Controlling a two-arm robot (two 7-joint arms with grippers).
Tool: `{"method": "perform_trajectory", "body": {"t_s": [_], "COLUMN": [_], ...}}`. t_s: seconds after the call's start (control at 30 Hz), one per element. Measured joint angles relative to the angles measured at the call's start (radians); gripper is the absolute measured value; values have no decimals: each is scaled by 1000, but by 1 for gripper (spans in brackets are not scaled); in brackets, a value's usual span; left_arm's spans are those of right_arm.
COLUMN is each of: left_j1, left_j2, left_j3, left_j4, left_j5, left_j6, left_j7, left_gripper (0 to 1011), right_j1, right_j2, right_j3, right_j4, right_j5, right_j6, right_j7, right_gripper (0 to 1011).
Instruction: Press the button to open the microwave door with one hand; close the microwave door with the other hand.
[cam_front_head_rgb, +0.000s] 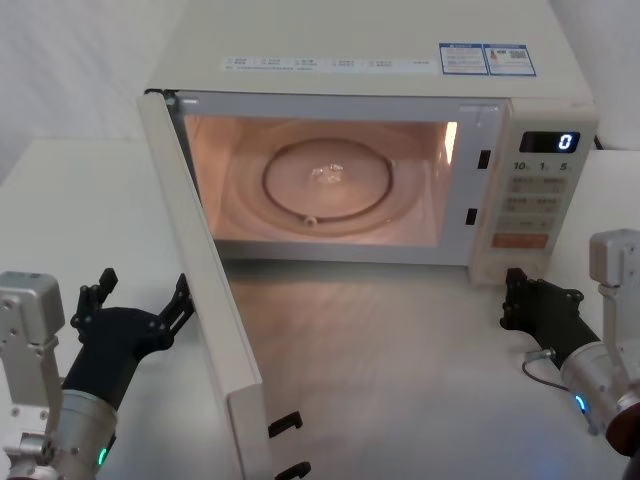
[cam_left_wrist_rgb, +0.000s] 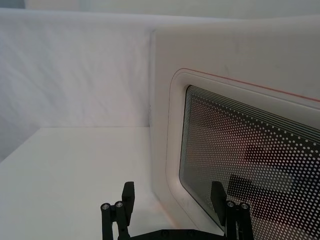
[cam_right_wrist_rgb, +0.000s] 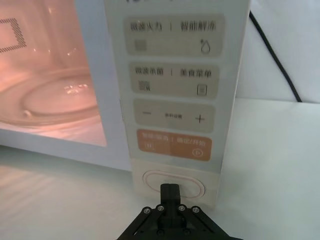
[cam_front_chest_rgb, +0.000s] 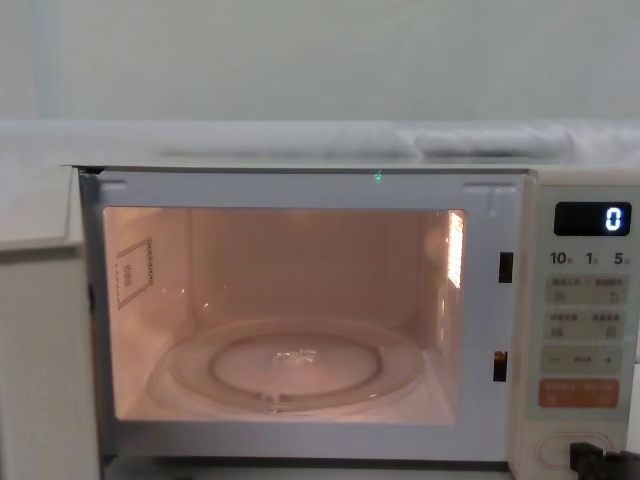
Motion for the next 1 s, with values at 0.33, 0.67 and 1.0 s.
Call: {"method": "perform_trajectory", "body": {"t_s": [0.33, 0.67, 1.0], "left_j1": [0, 0, 0], "left_j2": [0, 0, 0], "left_j3": [0, 0, 0], "left_j4": [0, 0, 0], "left_j5": [0, 0, 0], "left_j6": [0, 0, 0], "left_j7": [0, 0, 0], "left_gripper": [1001, 1001, 1001], "right_j1": [-69, -149, -190], "right_j2": [23, 51, 103], "right_j3": [6, 44, 101], "right_j4": [-123, -274, -372], "right_j5": [7, 12, 15], "right_j6": [19, 25, 37], "right_j7": [5, -11, 0], "right_gripper": [0, 0, 0]}}
